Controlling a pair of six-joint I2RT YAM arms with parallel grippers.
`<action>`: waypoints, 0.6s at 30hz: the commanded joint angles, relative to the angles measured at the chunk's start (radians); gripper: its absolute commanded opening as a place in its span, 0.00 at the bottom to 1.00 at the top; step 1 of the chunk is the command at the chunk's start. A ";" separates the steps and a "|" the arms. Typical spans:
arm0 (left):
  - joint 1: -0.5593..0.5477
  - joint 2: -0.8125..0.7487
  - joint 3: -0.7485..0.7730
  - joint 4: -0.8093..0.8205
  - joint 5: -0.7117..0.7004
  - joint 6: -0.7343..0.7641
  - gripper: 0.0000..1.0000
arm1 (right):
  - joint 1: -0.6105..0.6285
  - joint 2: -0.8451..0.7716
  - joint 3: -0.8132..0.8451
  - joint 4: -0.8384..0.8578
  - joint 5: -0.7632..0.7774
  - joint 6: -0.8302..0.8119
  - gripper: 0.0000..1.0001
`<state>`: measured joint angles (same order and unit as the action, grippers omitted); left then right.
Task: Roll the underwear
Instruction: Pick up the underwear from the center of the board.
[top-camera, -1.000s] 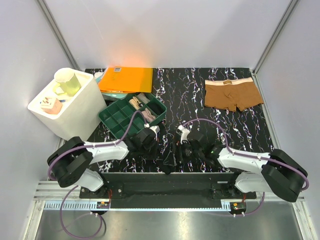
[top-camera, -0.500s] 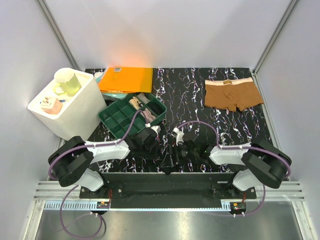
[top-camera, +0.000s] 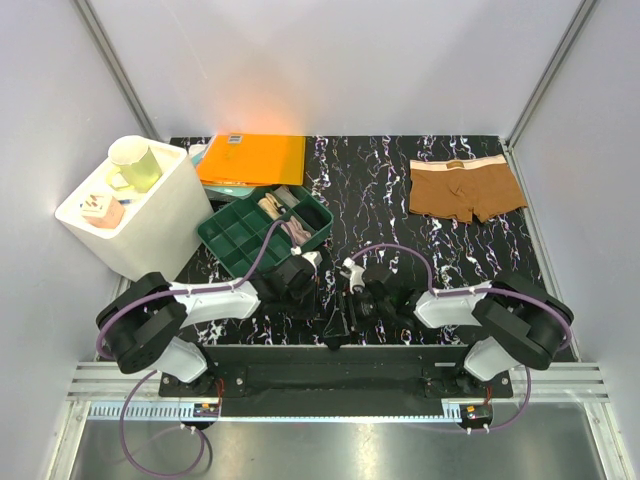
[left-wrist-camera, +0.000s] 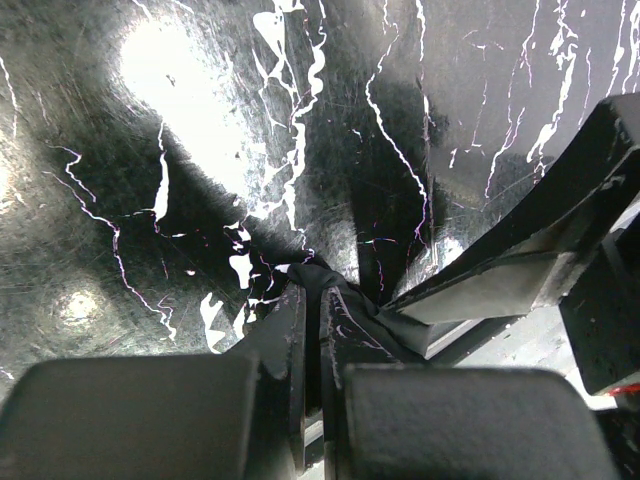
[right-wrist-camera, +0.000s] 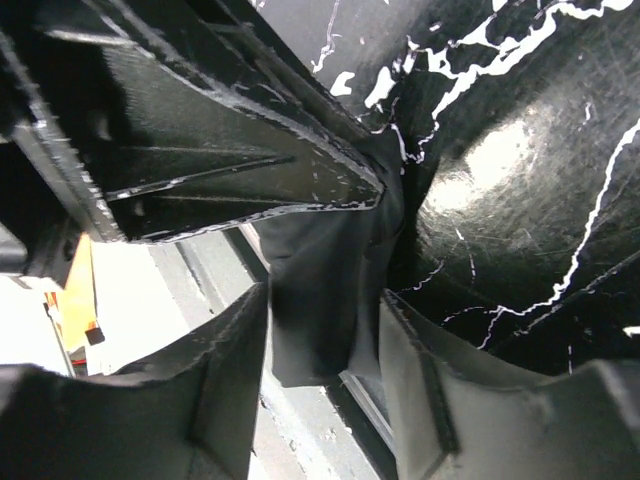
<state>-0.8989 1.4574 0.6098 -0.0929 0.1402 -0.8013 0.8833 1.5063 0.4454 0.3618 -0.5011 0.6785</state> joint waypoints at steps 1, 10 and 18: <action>-0.011 0.027 0.001 -0.073 -0.056 0.022 0.00 | 0.016 0.035 0.012 -0.063 0.015 -0.022 0.50; -0.014 0.003 0.007 -0.073 -0.062 0.016 0.00 | 0.017 0.065 0.026 -0.063 0.022 -0.007 0.03; -0.012 -0.101 0.083 -0.140 -0.108 0.011 0.47 | 0.011 -0.139 0.022 -0.214 0.137 -0.007 0.00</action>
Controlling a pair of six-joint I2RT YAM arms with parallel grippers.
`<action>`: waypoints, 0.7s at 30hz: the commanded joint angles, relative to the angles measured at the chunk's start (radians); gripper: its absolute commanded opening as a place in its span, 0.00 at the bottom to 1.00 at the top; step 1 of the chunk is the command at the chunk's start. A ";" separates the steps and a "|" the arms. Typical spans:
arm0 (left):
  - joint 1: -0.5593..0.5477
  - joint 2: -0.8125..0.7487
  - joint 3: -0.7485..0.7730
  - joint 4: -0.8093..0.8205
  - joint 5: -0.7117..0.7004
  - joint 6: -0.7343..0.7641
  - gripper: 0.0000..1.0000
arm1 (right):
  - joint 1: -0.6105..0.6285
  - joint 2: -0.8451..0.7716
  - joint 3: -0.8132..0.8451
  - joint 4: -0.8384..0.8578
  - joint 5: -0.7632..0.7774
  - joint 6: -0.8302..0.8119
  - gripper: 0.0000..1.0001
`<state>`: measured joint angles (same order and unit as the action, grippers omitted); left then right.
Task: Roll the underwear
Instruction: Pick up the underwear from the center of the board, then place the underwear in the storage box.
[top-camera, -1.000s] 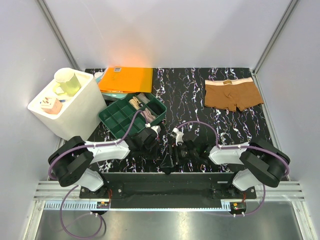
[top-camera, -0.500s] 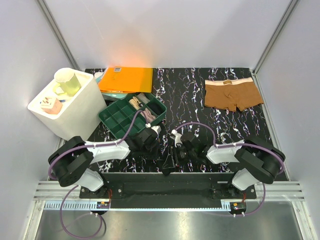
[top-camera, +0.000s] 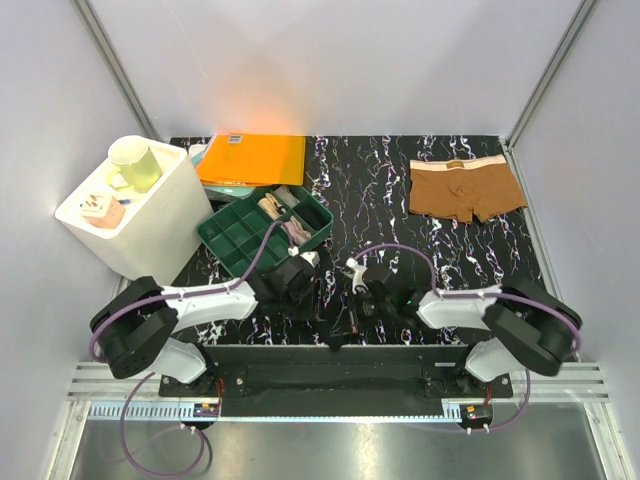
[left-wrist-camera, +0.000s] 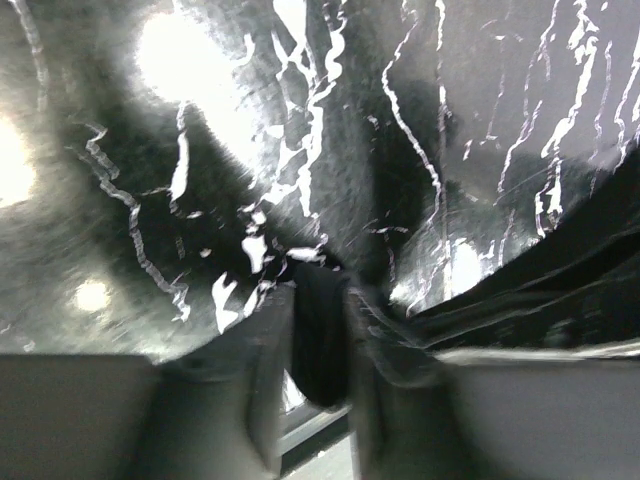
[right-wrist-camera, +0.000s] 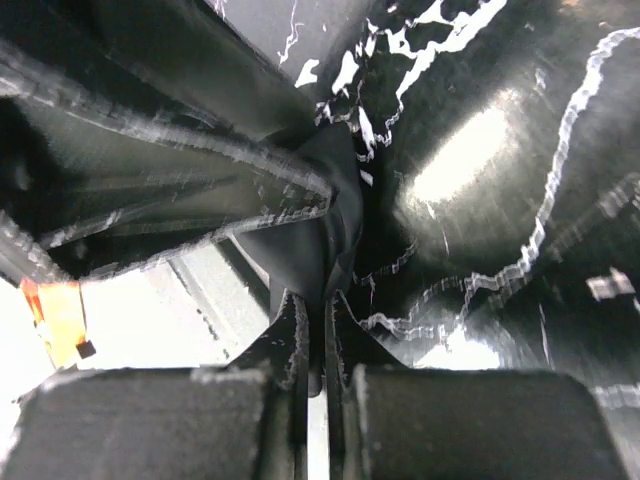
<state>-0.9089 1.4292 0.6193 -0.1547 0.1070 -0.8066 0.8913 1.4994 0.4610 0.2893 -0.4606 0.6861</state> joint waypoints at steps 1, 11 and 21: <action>0.001 -0.096 0.095 -0.107 -0.084 0.024 0.52 | 0.000 -0.199 0.021 -0.174 0.129 -0.034 0.00; 0.206 -0.226 0.391 -0.344 -0.105 0.210 0.99 | -0.043 -0.479 0.246 -0.691 0.321 -0.212 0.00; 0.540 -0.412 0.580 -0.569 -0.058 0.392 0.99 | -0.049 -0.265 0.661 -0.829 0.456 -0.434 0.00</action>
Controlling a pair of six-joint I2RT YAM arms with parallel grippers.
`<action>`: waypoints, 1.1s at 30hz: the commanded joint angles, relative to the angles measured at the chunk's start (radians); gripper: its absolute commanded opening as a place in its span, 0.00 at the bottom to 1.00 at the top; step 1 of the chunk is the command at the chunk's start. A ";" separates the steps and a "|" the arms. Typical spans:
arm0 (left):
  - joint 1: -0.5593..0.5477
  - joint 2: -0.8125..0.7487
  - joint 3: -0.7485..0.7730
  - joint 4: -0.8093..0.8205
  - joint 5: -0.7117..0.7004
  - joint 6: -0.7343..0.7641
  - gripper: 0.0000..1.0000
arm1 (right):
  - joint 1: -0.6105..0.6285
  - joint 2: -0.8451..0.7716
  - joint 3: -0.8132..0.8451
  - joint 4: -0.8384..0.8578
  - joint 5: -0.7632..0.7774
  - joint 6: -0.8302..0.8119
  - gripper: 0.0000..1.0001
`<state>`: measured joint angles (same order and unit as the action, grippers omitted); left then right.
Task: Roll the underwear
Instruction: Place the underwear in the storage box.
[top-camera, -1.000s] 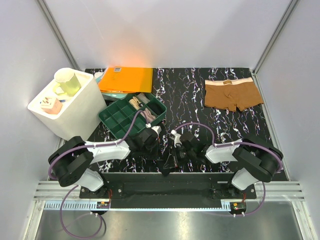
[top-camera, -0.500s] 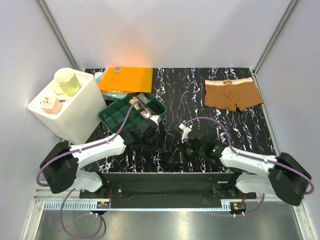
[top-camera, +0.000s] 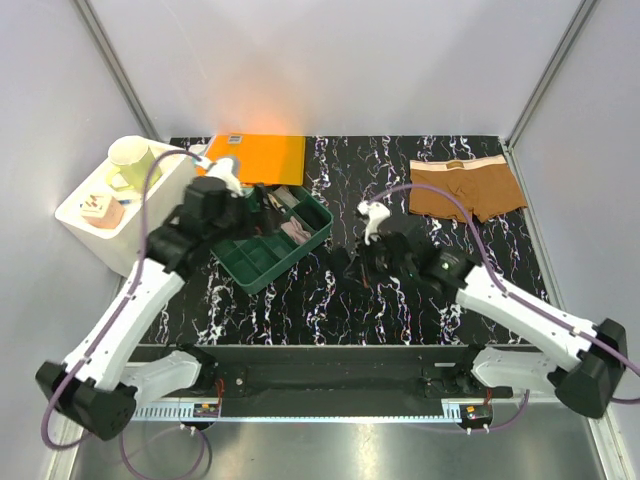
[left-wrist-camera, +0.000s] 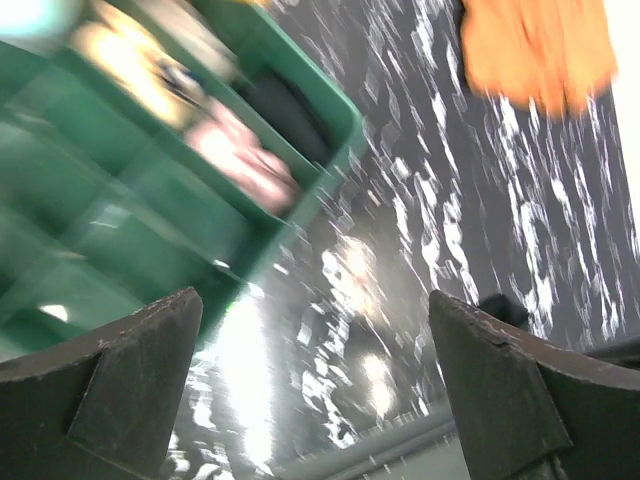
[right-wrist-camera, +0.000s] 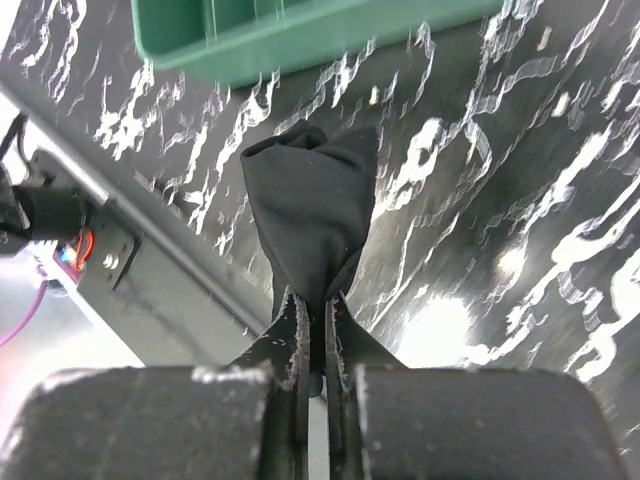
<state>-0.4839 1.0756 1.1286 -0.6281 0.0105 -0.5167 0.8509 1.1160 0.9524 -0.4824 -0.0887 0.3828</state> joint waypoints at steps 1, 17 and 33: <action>0.142 -0.066 0.076 -0.099 0.063 0.113 0.99 | -0.010 0.152 0.204 -0.062 0.110 -0.145 0.00; 0.300 -0.091 -0.007 -0.030 0.003 0.228 0.99 | -0.010 0.821 0.847 -0.093 0.067 -0.340 0.00; 0.300 -0.069 -0.115 0.059 -0.026 0.237 0.99 | -0.010 1.065 1.000 -0.142 -0.006 -0.291 0.00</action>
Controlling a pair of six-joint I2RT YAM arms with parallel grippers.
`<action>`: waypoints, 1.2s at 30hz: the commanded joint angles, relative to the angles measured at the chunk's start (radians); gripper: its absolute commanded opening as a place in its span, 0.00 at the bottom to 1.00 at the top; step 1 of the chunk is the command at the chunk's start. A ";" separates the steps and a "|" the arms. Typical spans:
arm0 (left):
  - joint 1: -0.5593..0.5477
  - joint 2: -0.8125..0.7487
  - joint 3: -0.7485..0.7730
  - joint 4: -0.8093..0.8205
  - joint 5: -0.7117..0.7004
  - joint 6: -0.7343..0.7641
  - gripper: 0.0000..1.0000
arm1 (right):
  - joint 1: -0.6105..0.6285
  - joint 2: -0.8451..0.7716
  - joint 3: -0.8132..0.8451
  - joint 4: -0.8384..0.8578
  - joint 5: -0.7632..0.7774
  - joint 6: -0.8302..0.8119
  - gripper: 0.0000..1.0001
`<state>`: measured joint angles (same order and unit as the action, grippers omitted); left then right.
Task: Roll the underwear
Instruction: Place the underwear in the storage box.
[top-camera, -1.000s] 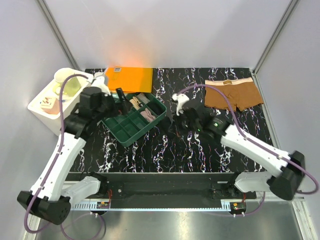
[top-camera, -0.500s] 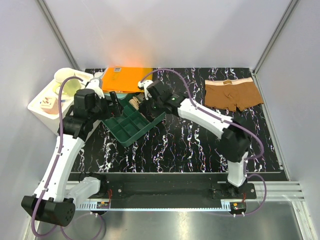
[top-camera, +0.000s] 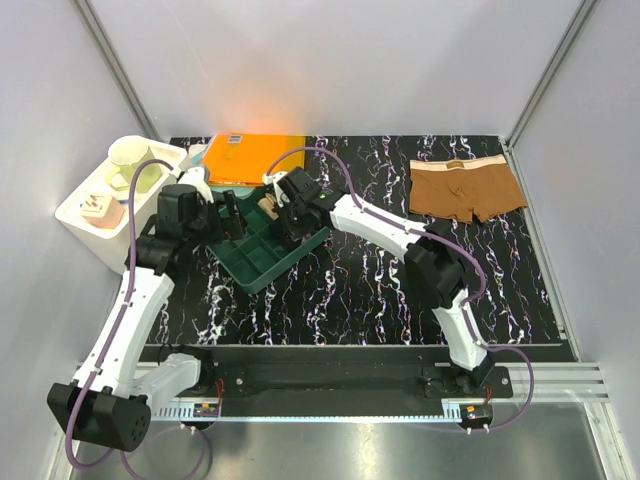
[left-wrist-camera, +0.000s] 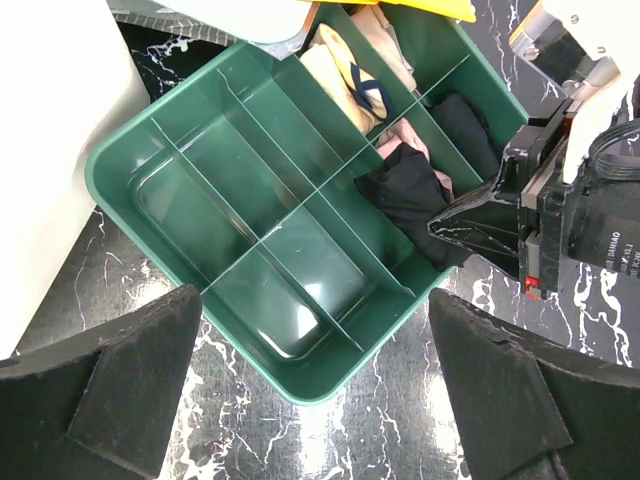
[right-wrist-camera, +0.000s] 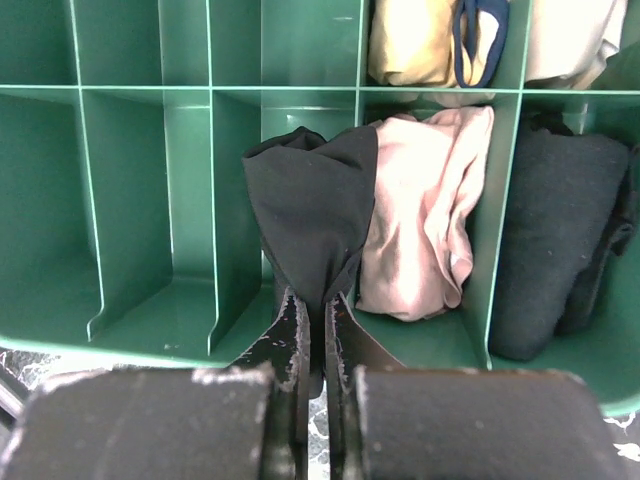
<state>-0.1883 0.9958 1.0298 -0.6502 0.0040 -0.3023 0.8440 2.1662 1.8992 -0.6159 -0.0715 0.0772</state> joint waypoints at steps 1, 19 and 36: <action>0.004 0.013 -0.020 0.086 -0.019 0.022 0.99 | -0.003 0.018 0.054 -0.010 -0.030 0.019 0.00; 0.004 -0.002 -0.063 0.096 0.021 0.015 0.99 | 0.030 0.175 0.167 -0.070 0.052 0.053 0.00; 0.004 -0.008 -0.074 0.096 0.034 0.012 0.99 | 0.043 0.198 0.241 -0.111 0.058 0.070 0.50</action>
<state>-0.1883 1.0096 0.9550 -0.5980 0.0223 -0.3019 0.8848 2.3905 2.0846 -0.7010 -0.0410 0.1478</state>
